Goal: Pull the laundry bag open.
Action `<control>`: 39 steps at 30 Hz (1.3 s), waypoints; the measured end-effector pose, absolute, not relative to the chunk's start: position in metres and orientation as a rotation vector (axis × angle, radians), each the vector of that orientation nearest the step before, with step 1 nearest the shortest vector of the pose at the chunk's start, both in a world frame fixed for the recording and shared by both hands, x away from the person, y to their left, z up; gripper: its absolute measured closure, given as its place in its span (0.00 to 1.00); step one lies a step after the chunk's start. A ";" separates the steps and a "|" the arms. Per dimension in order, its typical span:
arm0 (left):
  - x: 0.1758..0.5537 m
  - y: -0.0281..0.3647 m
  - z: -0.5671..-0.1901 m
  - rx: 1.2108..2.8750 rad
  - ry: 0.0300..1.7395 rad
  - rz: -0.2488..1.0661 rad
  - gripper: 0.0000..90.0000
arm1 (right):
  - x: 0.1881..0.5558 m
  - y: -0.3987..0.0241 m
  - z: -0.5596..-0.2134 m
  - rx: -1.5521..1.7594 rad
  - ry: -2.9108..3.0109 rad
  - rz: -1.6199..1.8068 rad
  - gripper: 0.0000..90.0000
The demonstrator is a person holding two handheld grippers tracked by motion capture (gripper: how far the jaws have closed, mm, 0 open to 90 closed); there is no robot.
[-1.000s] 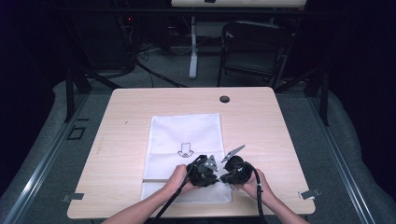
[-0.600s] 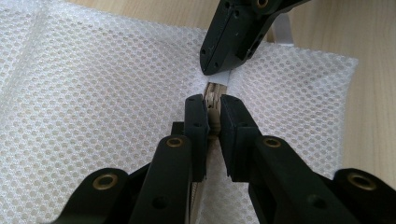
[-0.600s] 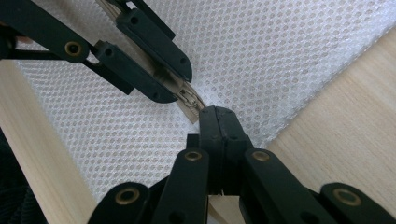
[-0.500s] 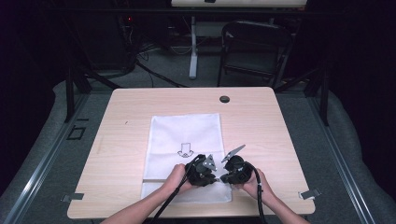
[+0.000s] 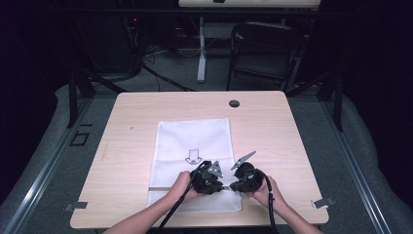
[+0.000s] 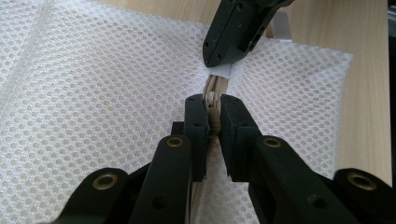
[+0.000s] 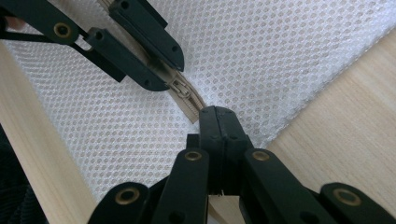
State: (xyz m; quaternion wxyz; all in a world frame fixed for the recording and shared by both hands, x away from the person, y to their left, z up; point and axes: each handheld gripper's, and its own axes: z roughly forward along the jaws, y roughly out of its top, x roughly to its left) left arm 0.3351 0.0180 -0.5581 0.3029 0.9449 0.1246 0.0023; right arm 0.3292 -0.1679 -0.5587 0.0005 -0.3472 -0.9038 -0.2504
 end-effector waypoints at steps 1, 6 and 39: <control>0.335 0.019 -0.557 2.505 0.335 0.005 0.91 | 0.329 -0.168 -0.558 -1.089 -2.844 -0.782 1.00; 0.336 0.026 -0.557 2.502 0.346 -0.011 0.91 | 0.330 -0.168 -0.557 -1.066 -2.861 -0.757 1.00; 0.338 0.045 -0.552 2.512 0.356 -0.015 0.91 | 0.327 -0.165 -0.556 -1.077 -2.882 -0.740 1.00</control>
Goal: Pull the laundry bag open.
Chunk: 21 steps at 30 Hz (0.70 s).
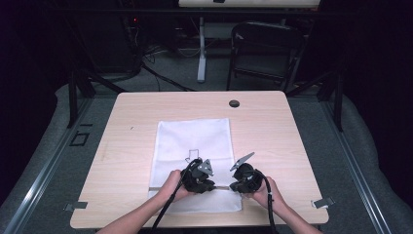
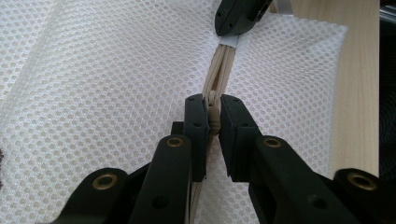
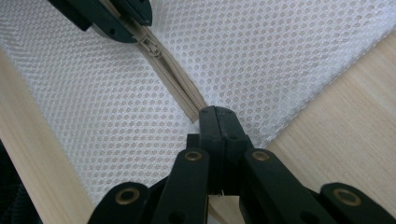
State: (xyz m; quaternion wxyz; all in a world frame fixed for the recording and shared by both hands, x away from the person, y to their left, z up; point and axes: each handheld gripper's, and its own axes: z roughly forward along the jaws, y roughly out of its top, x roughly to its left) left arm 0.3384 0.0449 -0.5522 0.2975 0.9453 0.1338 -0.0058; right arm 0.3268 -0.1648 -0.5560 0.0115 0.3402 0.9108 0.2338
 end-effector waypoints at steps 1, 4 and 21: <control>0.338 0.046 -0.552 2.510 0.354 -0.018 0.91 | 0.327 -0.165 -0.556 1.059 2.840 0.731 1.00; 0.339 0.049 -0.552 2.508 0.354 -0.021 0.91 | 0.327 -0.165 -0.556 1.054 2.837 0.735 1.00; 0.337 0.061 -0.549 2.503 0.365 -0.020 0.91 | 0.328 -0.165 -0.556 1.049 2.848 0.730 1.00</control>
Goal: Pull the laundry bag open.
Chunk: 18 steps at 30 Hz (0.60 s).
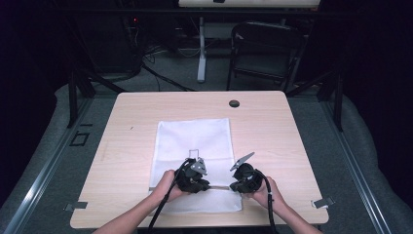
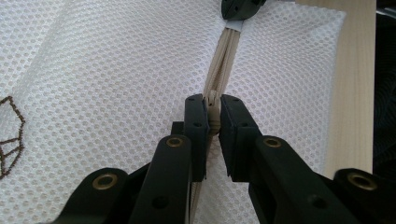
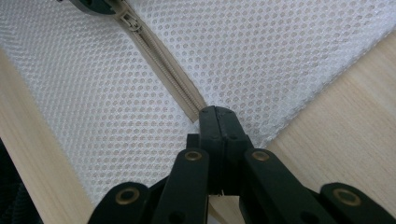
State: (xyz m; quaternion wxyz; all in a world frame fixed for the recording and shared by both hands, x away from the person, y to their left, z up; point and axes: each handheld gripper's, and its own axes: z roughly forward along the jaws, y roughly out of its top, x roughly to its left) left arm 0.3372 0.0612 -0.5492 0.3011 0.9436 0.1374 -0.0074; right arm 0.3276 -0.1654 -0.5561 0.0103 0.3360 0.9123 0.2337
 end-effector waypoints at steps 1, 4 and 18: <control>0.337 0.061 -0.549 2.509 0.363 -0.014 0.91 | 0.327 -0.165 -0.556 1.056 2.841 0.738 1.00; 0.337 0.062 -0.548 2.507 0.359 -0.019 0.91 | 0.328 -0.165 -0.556 1.050 2.847 0.730 1.00; 0.335 0.076 -0.547 2.506 0.387 -0.020 0.91 | 0.328 -0.166 -0.557 1.049 2.842 0.738 1.00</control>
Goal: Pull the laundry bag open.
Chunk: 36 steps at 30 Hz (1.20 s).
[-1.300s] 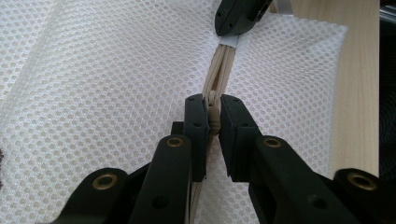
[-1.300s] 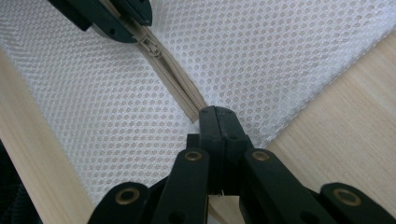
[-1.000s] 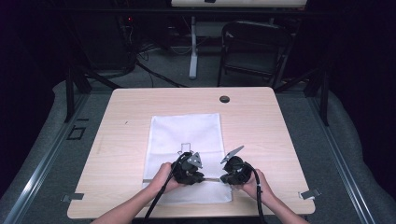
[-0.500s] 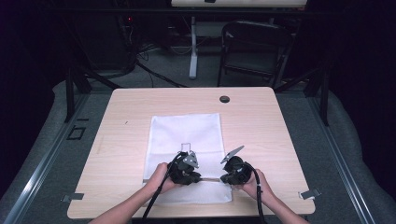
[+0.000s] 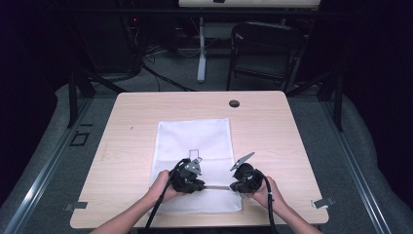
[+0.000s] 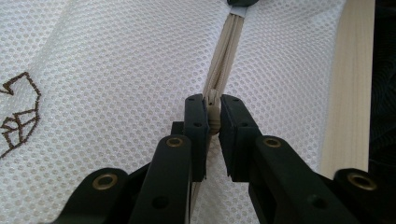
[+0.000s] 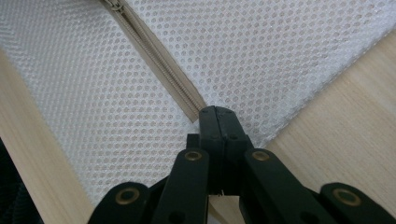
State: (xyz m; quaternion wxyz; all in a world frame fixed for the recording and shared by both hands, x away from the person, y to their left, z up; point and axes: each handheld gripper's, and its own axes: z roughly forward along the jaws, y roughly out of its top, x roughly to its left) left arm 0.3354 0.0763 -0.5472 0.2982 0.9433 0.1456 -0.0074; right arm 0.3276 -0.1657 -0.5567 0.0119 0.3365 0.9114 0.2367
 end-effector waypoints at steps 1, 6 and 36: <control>0.335 0.076 -0.547 2.509 0.382 -0.013 0.91 | 0.328 -0.166 -0.557 1.050 2.842 0.738 1.00; 0.336 0.079 -0.547 2.506 0.391 -0.024 0.91 | 0.328 -0.166 -0.557 1.052 2.842 0.739 1.00; 0.335 0.110 -0.548 2.513 0.459 -0.005 0.91 | 0.328 -0.166 -0.557 1.059 2.842 0.734 1.00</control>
